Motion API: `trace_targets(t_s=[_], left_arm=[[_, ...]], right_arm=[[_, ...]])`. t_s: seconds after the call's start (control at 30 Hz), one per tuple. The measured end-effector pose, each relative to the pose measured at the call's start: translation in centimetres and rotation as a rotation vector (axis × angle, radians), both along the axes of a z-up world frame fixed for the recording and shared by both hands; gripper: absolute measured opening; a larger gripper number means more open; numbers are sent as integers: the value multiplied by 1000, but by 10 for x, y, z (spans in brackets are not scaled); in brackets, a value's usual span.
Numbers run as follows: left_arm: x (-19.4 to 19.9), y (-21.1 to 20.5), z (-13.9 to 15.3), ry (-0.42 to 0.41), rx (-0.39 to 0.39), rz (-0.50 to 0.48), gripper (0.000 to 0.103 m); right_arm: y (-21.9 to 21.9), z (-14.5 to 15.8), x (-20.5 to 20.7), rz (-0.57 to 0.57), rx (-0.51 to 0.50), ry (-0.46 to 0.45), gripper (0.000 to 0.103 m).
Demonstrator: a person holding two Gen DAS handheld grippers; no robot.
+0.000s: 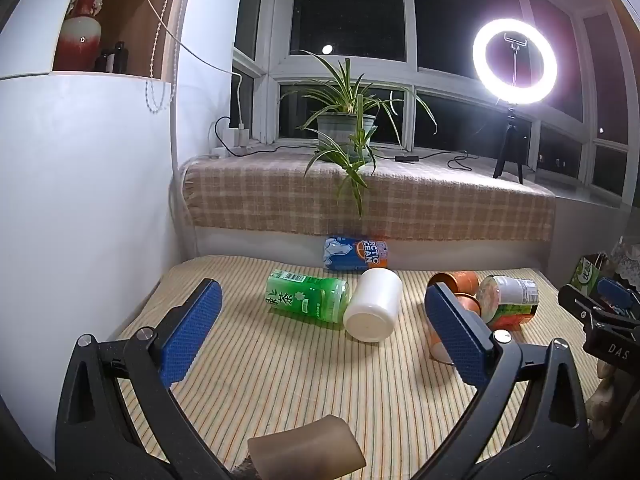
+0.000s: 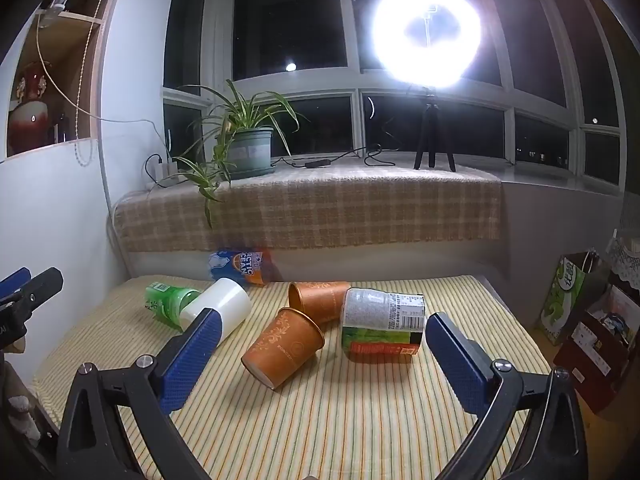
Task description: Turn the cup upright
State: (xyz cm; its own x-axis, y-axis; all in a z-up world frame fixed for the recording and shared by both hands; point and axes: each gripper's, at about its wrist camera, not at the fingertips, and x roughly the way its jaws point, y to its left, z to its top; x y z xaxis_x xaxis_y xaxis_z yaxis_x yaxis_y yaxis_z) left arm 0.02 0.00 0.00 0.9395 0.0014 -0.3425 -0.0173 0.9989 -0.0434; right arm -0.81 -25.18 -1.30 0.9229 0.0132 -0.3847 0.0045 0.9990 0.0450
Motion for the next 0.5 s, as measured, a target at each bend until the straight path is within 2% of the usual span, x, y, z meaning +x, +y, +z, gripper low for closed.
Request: trace_targets(t_s=[0.5], left_arm=[[0, 2, 0, -6, -9, 4, 103]], right_arm=[[3, -1, 1, 5, -7, 1, 103]])
